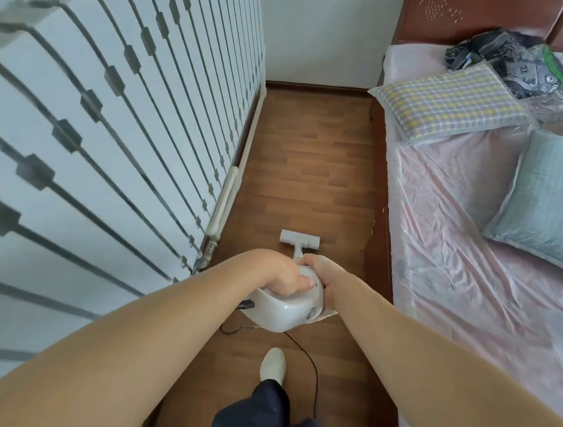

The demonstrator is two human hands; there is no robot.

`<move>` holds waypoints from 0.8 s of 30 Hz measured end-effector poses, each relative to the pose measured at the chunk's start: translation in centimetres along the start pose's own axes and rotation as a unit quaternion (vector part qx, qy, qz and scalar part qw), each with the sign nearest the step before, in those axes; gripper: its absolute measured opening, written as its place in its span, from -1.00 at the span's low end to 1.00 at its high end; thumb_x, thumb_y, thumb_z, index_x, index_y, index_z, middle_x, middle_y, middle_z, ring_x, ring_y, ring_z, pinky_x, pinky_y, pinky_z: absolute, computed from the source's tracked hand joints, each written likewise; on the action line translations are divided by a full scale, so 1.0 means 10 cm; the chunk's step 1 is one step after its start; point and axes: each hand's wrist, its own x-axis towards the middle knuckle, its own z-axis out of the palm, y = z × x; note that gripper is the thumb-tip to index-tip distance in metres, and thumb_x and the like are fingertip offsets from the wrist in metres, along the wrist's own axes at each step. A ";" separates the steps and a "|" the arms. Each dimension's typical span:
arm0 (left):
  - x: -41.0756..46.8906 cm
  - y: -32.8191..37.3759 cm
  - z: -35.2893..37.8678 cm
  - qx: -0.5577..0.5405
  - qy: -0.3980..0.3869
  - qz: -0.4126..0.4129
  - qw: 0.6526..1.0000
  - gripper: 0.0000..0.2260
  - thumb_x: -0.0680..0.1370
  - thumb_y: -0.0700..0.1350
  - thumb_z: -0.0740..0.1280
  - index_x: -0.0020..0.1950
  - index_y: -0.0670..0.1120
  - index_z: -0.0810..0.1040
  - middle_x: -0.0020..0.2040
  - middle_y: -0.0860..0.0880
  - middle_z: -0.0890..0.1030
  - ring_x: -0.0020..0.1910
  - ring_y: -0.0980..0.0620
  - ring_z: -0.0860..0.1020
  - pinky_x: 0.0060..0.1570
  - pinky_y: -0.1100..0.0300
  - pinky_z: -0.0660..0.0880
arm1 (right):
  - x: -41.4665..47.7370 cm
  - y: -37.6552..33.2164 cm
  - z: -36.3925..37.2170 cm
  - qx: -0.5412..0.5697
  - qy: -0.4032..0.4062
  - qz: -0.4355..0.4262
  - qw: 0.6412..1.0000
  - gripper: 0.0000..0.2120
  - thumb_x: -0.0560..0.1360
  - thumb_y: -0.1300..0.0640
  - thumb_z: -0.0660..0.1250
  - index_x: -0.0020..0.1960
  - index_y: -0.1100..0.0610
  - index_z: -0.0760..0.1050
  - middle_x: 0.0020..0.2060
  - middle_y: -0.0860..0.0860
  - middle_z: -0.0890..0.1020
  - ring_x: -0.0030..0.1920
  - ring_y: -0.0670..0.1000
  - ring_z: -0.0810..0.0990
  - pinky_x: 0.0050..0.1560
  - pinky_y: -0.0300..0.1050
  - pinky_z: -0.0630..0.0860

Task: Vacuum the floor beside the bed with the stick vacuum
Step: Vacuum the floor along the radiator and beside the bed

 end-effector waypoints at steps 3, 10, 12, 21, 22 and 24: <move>-0.19 0.07 0.26 -0.019 -0.001 -0.002 1.000 -0.40 0.66 0.19 -0.10 0.49 -0.21 0.27 0.38 -0.20 0.44 0.33 -0.16 0.43 0.27 0.08 0.32 | -0.14 0.30 -0.03 -0.018 0.003 -0.011 1.000 -0.74 0.49 -0.06 0.39 0.08 0.08 0.61 -0.13 0.13 0.71 -0.21 0.19 0.69 -0.27 0.06 0.68; -0.59 0.02 0.48 -0.069 0.023 0.013 0.997 -0.39 0.63 0.24 -0.07 0.55 -0.11 0.17 0.54 -0.12 0.22 0.46 -0.13 0.27 0.34 0.08 0.27 | -0.37 0.66 -0.05 0.005 0.000 -0.026 1.000 -0.76 0.46 -0.03 0.41 0.02 0.11 0.64 -0.17 0.12 0.73 -0.14 0.21 0.69 -0.13 0.13 0.65; -0.68 0.00 0.52 -0.069 0.030 0.019 0.997 -0.39 0.63 0.26 -0.06 0.55 -0.10 0.20 0.54 -0.11 0.22 0.47 -0.14 0.27 0.35 0.06 0.28 | -0.44 0.72 -0.01 0.005 0.000 -0.032 0.999 -0.77 0.45 0.01 0.40 0.01 0.13 0.65 -0.16 0.12 0.73 -0.14 0.21 0.69 -0.13 0.14 0.63; -1.15 -0.10 0.84 0.027 0.069 0.058 0.996 -0.42 0.64 0.23 -0.05 0.49 -0.13 0.31 0.43 -0.14 0.39 0.32 -0.15 0.44 0.04 0.13 0.36 | -0.80 1.20 0.18 0.042 0.014 -0.083 0.996 -0.75 0.49 -0.01 0.37 0.04 0.14 0.62 -0.16 0.13 0.71 -0.17 0.20 0.68 -0.17 0.09 0.63; -1.19 -0.14 0.91 0.031 0.073 0.065 0.995 -0.43 0.64 0.21 -0.05 0.47 -0.14 0.33 0.41 -0.14 0.41 0.31 -0.15 0.45 0.03 0.13 0.35 | -0.84 1.26 0.22 0.042 0.020 -0.089 0.995 -0.76 0.50 -0.02 0.37 0.04 0.13 0.61 -0.17 0.13 0.71 -0.18 0.20 0.68 -0.17 0.09 0.63; -1.24 -0.26 1.11 0.028 0.074 0.074 0.994 -0.43 0.64 0.22 -0.04 0.46 -0.15 0.33 0.36 -0.16 0.45 0.27 -0.15 0.47 0.04 0.12 0.37 | -0.89 1.44 0.34 0.046 0.028 -0.094 0.994 -0.76 0.51 -0.03 0.37 0.05 0.11 0.60 -0.20 0.13 0.71 -0.19 0.20 0.68 -0.19 0.08 0.65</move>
